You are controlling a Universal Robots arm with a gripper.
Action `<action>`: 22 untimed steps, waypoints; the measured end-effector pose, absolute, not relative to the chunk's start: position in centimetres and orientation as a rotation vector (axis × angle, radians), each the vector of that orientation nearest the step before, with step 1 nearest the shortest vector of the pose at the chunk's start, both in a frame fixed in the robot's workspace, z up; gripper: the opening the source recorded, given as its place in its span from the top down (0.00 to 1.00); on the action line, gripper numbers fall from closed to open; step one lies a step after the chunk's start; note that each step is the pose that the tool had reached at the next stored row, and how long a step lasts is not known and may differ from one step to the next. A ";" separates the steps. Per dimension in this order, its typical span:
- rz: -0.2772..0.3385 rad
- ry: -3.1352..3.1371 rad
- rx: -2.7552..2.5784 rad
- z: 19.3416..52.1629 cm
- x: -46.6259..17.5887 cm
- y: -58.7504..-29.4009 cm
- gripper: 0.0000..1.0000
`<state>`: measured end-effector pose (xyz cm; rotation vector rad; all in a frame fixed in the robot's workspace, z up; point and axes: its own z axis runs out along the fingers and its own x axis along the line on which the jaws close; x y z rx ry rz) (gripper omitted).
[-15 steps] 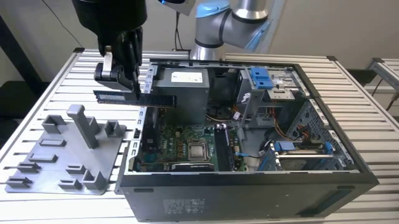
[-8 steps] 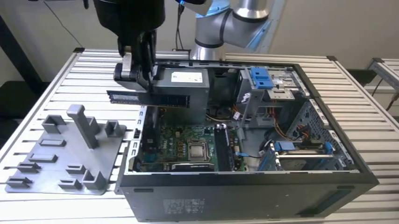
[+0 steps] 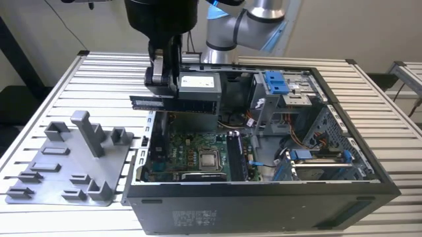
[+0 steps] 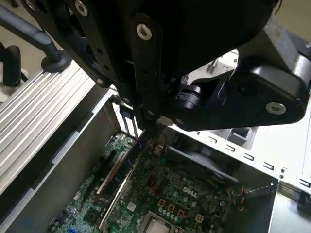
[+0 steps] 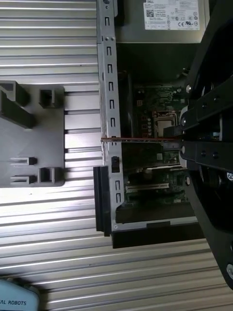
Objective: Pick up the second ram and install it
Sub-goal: 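Pick up the second ram and move it above second insertion slot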
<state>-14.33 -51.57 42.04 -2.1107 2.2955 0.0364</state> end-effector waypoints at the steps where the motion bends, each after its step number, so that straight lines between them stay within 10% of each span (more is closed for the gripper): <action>1: 0.036 2.296 -2.111 42.0 -14.0 -51.6 0.86; 22: 0.037 2.292 -2.116 42.0 -7.6 -51.6 0.86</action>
